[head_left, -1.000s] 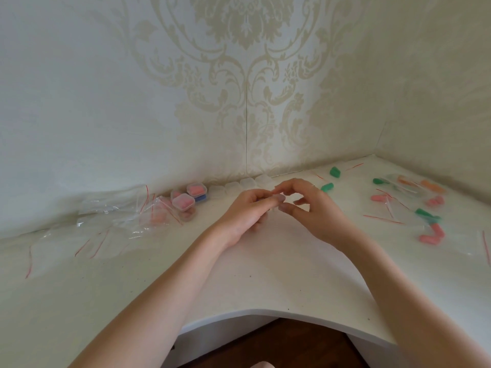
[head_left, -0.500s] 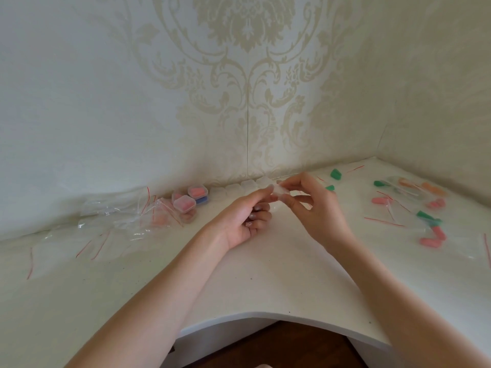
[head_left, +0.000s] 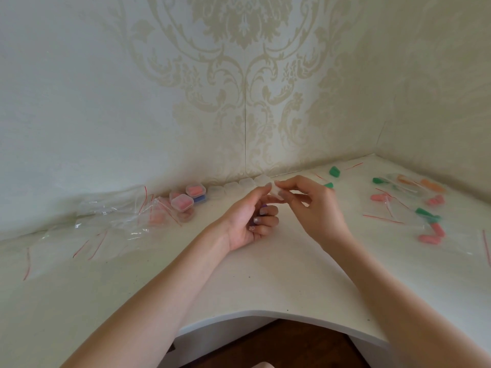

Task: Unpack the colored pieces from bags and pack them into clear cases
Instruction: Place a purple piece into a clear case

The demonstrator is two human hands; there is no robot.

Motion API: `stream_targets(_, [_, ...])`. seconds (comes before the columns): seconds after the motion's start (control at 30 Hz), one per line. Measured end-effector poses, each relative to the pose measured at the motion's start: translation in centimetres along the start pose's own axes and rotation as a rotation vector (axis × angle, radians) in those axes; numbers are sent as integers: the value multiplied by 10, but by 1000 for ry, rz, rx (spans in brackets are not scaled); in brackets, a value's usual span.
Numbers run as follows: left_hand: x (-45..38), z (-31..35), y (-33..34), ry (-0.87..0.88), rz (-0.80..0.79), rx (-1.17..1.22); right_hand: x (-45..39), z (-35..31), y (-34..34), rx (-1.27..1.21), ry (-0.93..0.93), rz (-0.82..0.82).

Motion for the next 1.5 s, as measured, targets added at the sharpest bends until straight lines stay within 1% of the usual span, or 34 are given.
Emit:
stream_targets(0.23, [0,0,2,45,30,-155,1,2,3,-93,52,5])
stream_targets(0.37, [1,1,2,39,22,-166,1,2,4,-91,51,-4])
stream_targets(0.43, [1,0,2,43,60,-180,1,0,3,-59,13,-36])
stream_targets(0.53, [2,1,2,79,143,-242,0,0,4,26,-86,-148])
stream_targets(0.57, [2,2,2,87,163,-268,0,0,4,39,-95,-179])
stream_targets(0.63, [3,2,3,102,175,-310,0,2,4,27,-51,-190])
stream_targets(0.73, [3,2,3,109,111,-265,-2,3,0,-1,10,-100])
stream_targets(0.83, [4,0,4,68,-26,-169,-2,4,-2,5,17,4])
stream_targets(0.93, [4,2,5,114,-95,-124,-3,3,-3,99,-14,10])
stream_targets(1.07, [3,3,3,160,-70,-85,-1,4,-1,219,-107,-96])
stream_targets(1.13, [4,5,3,179,-38,-124,1,6,3,258,-144,-152])
stream_targets(1.37, [4,6,4,212,64,-289,0,6,2,138,-54,-131])
stream_targets(1.5, [5,6,4,276,30,-372,0,6,0,25,28,-91])
Point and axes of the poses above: each hand's wrist, its own x-axis away from the middle knuckle, its own y-axis out of the palm, z = x × y, the point moved 4 cm from there along -x, towards the middle knuckle, and after that the axes turned 6 degrees about -y, right-handed, at the moved point
